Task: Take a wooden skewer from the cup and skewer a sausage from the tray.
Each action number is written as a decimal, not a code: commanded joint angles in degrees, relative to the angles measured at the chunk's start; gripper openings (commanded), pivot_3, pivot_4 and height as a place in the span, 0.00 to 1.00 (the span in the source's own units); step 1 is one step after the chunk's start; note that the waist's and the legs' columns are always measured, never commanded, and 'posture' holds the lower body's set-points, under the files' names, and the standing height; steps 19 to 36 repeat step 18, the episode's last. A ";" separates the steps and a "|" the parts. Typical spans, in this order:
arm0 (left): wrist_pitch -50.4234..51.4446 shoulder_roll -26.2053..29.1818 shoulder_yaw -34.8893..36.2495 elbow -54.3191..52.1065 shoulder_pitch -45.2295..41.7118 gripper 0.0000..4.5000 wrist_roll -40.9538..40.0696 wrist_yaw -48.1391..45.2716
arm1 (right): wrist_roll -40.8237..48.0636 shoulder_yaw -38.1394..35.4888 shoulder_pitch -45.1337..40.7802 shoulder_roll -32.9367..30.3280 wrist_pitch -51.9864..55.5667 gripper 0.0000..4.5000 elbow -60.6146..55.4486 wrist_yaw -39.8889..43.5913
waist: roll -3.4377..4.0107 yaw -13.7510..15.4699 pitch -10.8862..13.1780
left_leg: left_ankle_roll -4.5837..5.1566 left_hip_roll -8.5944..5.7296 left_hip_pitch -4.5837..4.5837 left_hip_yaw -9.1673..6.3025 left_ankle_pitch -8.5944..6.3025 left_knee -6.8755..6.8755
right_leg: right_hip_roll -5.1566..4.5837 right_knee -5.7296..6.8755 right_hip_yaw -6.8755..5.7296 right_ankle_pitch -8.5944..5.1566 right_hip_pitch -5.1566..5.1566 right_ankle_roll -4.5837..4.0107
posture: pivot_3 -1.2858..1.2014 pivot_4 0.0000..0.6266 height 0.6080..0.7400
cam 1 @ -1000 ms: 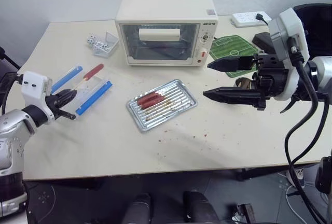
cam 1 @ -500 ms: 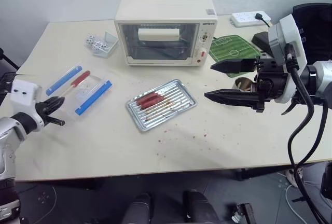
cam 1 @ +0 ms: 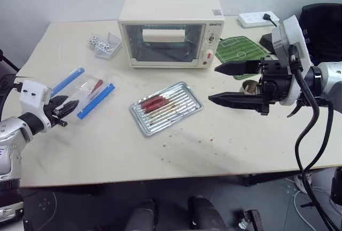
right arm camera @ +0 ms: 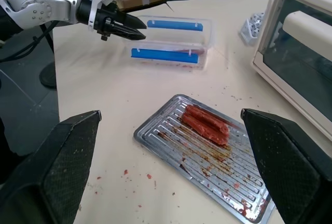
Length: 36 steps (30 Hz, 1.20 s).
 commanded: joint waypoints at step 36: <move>14.46 9.22 31.44 -11.28 21.21 0.95 -15.10 -16.46 | -2.80 -0.49 0.66 -4.05 -5.09 1.00 3.02 6.29 | -0.02 -0.84 0.02 | 0.06 0.06 0.02 0.02 -0.07 -0.04 | -0.05 -0.15 0.17 -0.03 0.08 -0.07 | 0.52 0.24 1.00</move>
